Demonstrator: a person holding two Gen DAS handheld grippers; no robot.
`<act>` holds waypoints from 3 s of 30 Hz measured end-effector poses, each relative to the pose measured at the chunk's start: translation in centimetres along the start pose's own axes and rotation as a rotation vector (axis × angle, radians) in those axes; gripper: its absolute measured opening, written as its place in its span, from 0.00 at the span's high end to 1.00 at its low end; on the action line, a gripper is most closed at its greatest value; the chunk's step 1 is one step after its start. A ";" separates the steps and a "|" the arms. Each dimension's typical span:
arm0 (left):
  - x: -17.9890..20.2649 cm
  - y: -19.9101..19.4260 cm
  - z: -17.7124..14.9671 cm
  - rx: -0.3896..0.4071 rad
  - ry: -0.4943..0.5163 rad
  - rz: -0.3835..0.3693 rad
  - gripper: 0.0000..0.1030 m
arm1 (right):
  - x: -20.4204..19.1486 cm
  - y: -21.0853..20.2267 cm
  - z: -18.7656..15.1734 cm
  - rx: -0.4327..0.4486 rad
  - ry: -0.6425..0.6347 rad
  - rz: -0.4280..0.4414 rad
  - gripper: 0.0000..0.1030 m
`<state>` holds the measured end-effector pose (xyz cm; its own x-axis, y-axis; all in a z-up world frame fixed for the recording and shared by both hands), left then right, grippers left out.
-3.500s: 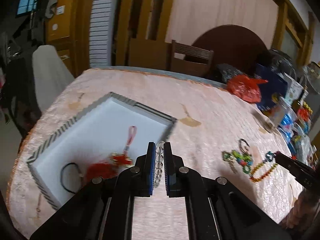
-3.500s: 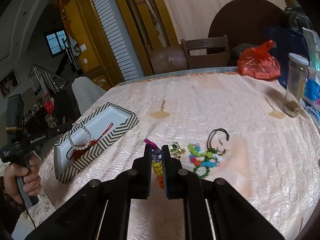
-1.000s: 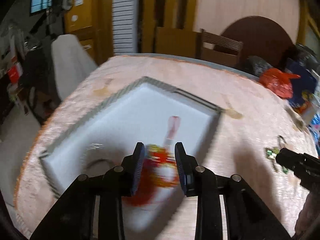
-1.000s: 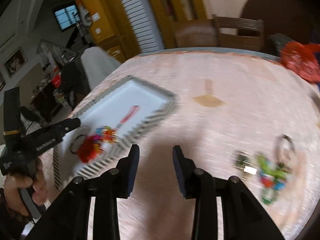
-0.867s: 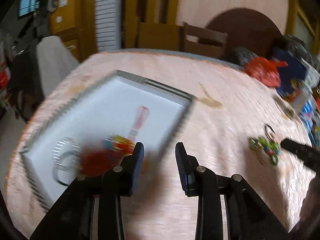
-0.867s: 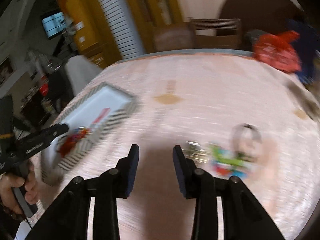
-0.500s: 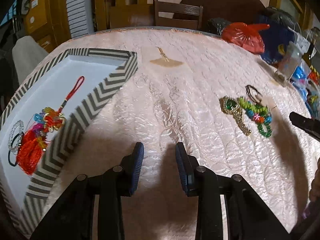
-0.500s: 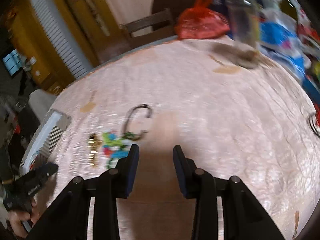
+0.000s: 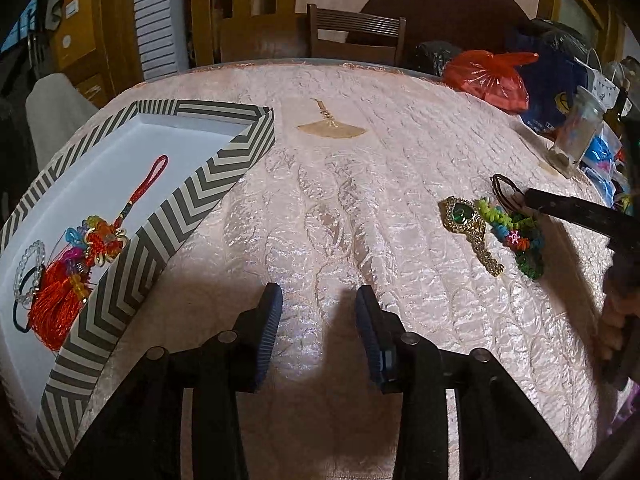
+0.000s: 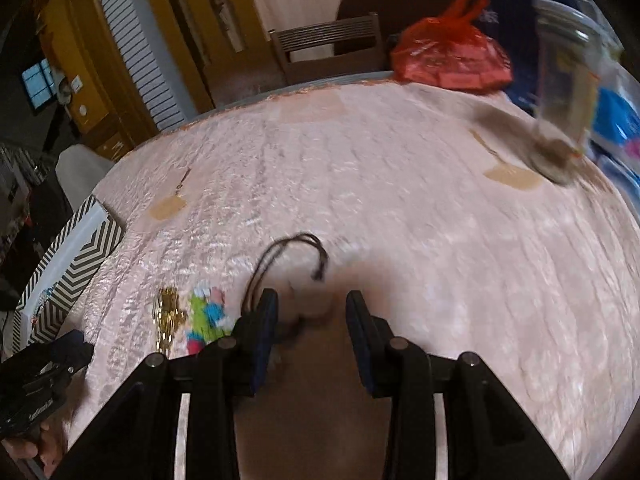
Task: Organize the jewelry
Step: 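Withdraw both open tools from the tray toward the remaining jewelry, then grasp the green-heart gold pendant with the left tool while the right tool grasps the black hair tie, then carry the pendant and hair tie over the tray and open both tools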
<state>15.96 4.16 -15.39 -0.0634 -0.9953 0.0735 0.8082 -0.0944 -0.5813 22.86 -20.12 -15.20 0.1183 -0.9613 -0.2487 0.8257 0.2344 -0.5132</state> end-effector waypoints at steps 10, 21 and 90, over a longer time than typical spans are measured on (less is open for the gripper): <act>-0.1 0.0 0.1 0.004 -0.020 -0.001 0.48 | -0.7 1.7 -0.8 -0.045 -0.222 -0.129 0.71; 2.3 0.6 1.2 -0.013 0.056 -0.053 0.46 | 5.1 -5.9 -0.9 0.072 0.099 -0.219 0.78; 4.0 -1.9 -1.5 0.022 0.017 -0.143 0.60 | -4.4 -9.2 -5.6 0.089 -0.039 -0.058 0.77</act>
<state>13.27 0.32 -15.20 -0.1888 -0.9719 0.1406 0.8030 -0.2352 -0.5476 11.66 -17.25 -13.98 0.0885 -0.9782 -0.1880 0.8774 0.1659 -0.4501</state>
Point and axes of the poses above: each gripper's, at about its wrist camera, not at the fingertips, and y roughly the way its jaws point, x to its right, z to its top, the point moved 9 cm from there along y, roughly the way its jaws point, and after that the axes turned 15 degrees about x, right-handed, at the moved point
